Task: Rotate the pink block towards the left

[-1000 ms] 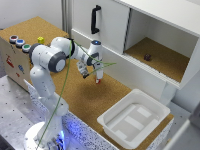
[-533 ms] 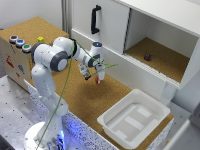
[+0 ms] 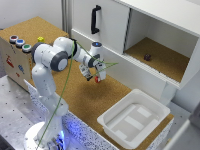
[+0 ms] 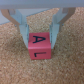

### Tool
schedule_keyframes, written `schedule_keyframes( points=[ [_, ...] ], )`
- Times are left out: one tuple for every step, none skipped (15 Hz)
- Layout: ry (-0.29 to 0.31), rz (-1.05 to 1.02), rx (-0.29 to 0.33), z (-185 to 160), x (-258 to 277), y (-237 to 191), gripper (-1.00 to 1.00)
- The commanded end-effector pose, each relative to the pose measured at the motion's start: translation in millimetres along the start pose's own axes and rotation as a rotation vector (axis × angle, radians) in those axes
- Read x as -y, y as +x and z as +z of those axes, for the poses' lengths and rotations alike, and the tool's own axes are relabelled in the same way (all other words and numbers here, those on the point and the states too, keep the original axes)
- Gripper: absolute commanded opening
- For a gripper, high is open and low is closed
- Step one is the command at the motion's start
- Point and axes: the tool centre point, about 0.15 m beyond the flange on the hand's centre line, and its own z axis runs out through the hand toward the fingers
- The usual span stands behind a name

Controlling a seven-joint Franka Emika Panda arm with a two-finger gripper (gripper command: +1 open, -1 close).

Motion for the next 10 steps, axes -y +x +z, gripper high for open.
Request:
schedule_keyframes(
  points=[
    [-0.027,-0.185,-0.006,-40,0,-35,-1.0],
    [-0.008,-0.255,0.015,-48,-3,-45,-1.0],
    [-0.014,-0.325,0.011,-55,-6,-52,-1.0],
    [0.022,-0.402,0.021,-56,-11,-54,-1.0],
    [0.13,-0.45,0.044,-54,-16,-52,-1.0],
    [0.161,-0.524,0.03,-55,-20,-50,-1.0],
    [0.211,-0.627,0.022,-55,-20,-48,-1.0],
    [0.228,-0.798,0.025,-58,-12,-50,-1.0],
    [0.246,-0.958,0.024,-61,-5,-55,-1.0],
    [0.255,-1.103,0.019,-63,2,-62,-1.0]
  ],
)
